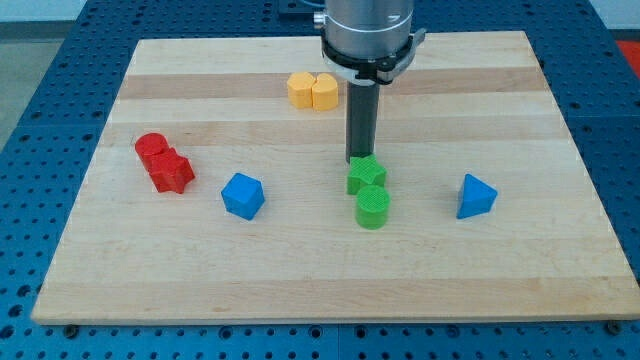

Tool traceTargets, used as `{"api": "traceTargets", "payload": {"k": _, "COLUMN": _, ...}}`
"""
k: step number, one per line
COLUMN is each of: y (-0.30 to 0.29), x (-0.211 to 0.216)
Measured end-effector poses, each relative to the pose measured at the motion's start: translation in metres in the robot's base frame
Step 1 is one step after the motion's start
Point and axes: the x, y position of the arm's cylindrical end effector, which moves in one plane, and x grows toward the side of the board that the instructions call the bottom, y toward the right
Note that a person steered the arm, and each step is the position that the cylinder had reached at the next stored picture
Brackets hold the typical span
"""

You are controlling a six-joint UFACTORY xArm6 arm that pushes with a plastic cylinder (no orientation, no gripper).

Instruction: Keep blue triangle on bottom right to blue cube

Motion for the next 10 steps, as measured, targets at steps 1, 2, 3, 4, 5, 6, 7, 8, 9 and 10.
{"api": "traceTargets", "payload": {"k": 1, "y": -0.001, "x": -0.031}}
{"api": "traceTargets", "payload": {"k": 2, "y": 0.028, "x": -0.077}}
{"api": "traceTargets", "payload": {"k": 3, "y": 0.095, "x": -0.081}}
{"api": "traceTargets", "payload": {"k": 4, "y": 0.159, "x": -0.071}}
{"api": "traceTargets", "payload": {"k": 5, "y": 0.195, "x": -0.047}}
{"api": "traceTargets", "payload": {"k": 6, "y": 0.197, "x": -0.016}}
{"api": "traceTargets", "payload": {"k": 7, "y": 0.197, "x": 0.004}}
{"api": "traceTargets", "payload": {"k": 8, "y": 0.181, "x": 0.021}}
{"api": "traceTargets", "payload": {"k": 9, "y": 0.175, "x": 0.041}}
{"api": "traceTargets", "payload": {"k": 10, "y": 0.175, "x": 0.065}}
